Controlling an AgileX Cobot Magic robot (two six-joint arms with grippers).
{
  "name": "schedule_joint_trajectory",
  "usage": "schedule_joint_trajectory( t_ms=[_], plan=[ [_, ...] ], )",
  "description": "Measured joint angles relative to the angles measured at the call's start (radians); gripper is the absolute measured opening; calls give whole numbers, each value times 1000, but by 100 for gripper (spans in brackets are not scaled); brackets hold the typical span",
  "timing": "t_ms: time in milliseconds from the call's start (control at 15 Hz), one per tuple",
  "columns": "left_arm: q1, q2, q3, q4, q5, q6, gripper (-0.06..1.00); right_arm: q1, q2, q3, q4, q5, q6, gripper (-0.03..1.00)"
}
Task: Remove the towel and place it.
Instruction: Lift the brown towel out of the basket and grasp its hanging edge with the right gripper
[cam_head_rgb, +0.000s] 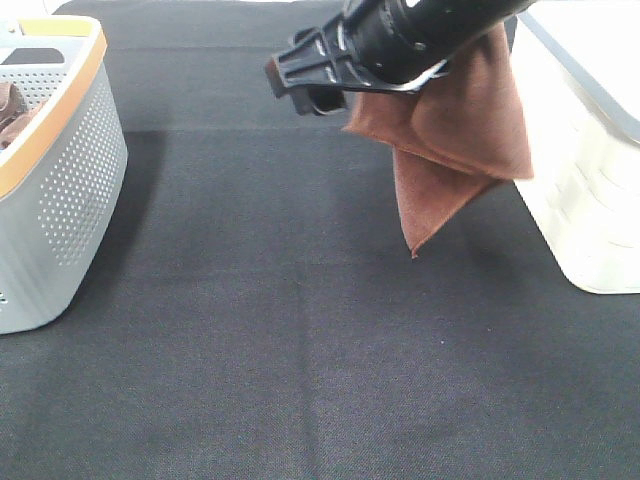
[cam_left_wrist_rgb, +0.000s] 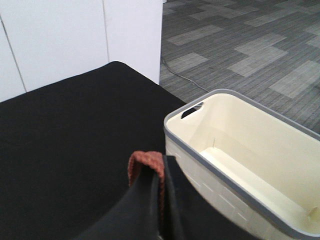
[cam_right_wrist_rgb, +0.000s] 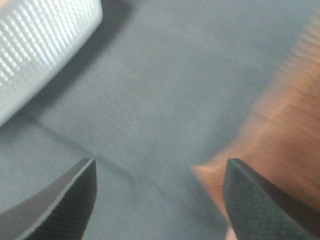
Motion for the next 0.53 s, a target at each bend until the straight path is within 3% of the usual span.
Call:
schedule_joint_trajectory(
  t_ms=[533],
  plan=[
    [2, 0, 0, 41, 0, -8, 0, 0, -12, -1, -2, 52, -9, 68]
  ],
)
